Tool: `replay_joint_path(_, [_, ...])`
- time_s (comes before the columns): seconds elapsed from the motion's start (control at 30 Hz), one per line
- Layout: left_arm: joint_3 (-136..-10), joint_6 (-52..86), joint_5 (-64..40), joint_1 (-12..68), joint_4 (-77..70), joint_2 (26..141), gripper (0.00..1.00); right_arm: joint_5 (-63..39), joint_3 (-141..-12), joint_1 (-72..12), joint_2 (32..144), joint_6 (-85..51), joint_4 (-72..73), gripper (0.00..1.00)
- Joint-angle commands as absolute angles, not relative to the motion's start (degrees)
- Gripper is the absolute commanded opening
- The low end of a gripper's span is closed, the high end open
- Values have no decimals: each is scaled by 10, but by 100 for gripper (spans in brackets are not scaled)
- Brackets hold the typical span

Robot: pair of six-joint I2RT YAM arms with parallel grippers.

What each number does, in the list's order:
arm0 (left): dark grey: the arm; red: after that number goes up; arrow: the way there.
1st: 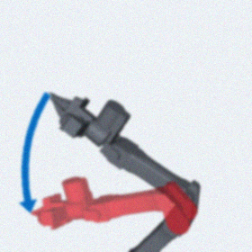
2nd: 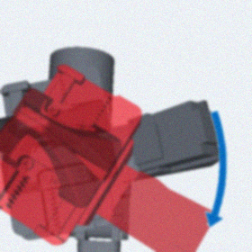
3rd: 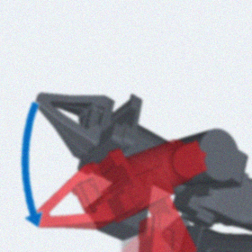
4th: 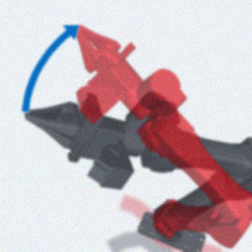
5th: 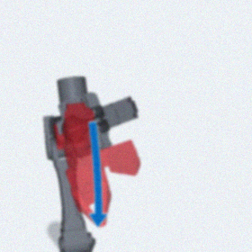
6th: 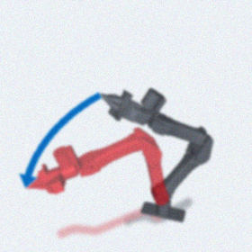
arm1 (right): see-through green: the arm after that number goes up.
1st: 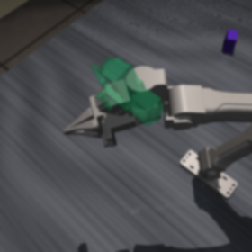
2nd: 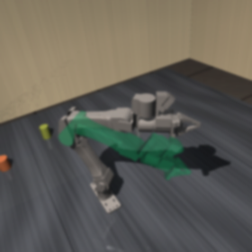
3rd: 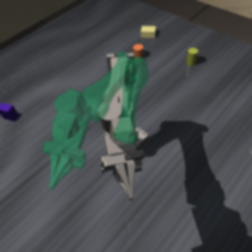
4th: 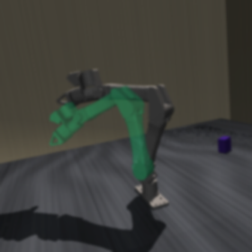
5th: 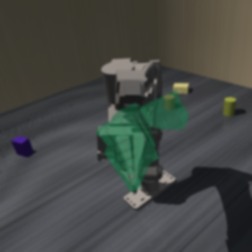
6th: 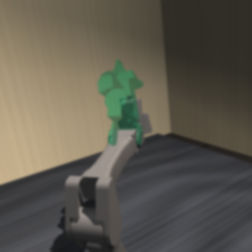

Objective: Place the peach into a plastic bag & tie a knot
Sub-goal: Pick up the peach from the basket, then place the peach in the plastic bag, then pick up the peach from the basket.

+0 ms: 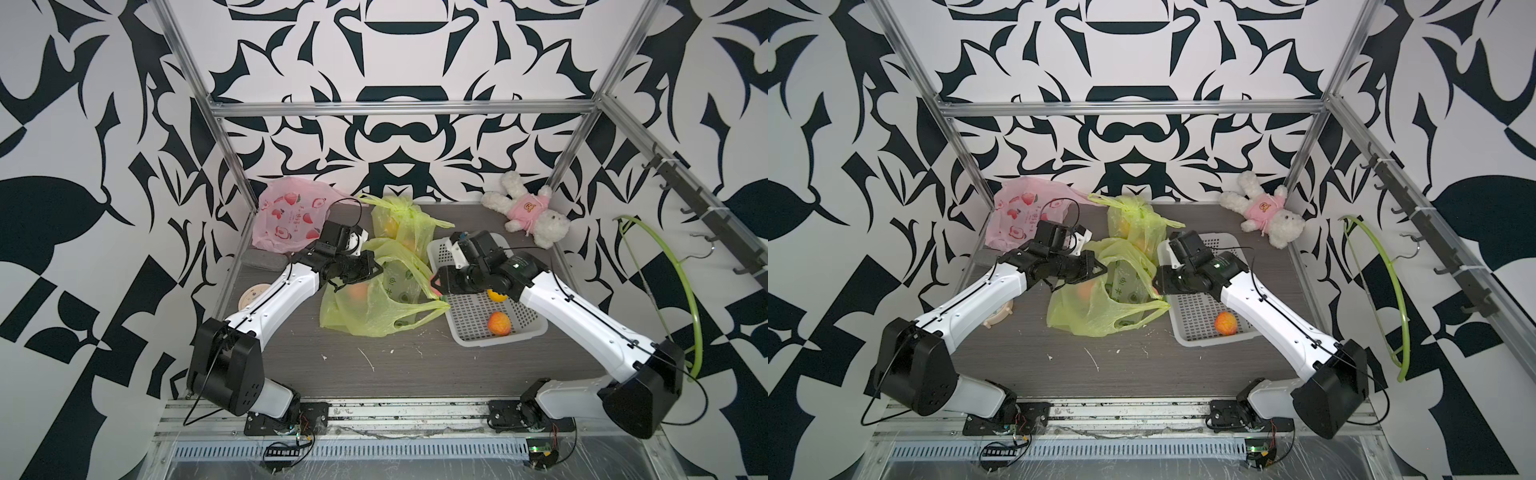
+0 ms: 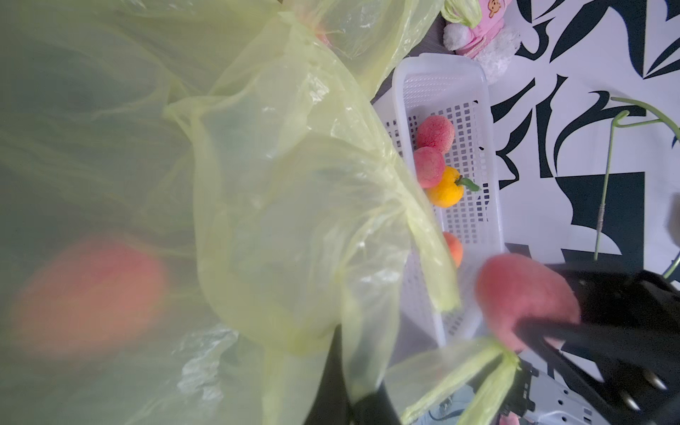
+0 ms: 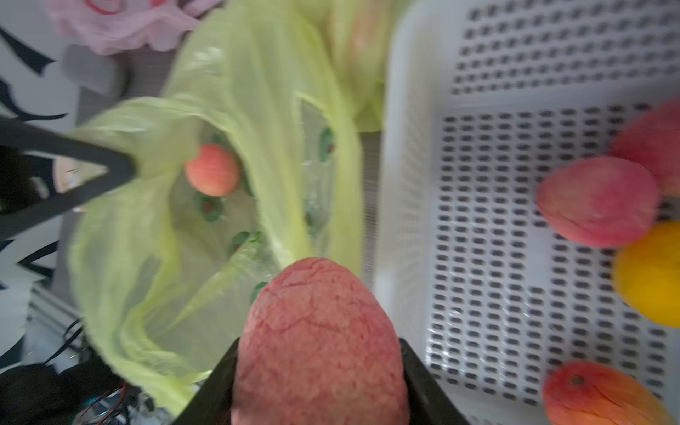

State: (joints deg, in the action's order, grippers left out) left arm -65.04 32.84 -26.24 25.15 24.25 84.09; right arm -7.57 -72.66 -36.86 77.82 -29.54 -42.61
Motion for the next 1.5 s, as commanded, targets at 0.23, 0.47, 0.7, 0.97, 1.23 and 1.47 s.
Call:
replay_joint_path(0.23, [-635, 326, -272, 254, 239, 838, 0, -116, -852, -420, 969, -314, -408, 45])
replay_joint_path(0.47, [-628, 329, -275, 254, 226, 842, 0, -191, -872, -419, 989, -319, -349, 84])
replay_joint_path(0.7, [-628, 328, -280, 254, 221, 849, 0, -154, -807, -352, 855, -298, -388, 83])
replay_joint_path(0.97, [-628, 328, -284, 254, 218, 853, 0, -93, -716, -155, 788, -254, -433, 80])
replay_joint_path(1.23, [-626, 330, -284, 254, 221, 849, 0, 17, -755, -146, 932, -219, -427, 84])
replay_joint_path(1.47, [-626, 330, -283, 254, 224, 846, 0, 77, -780, -146, 1012, -208, -429, 85])
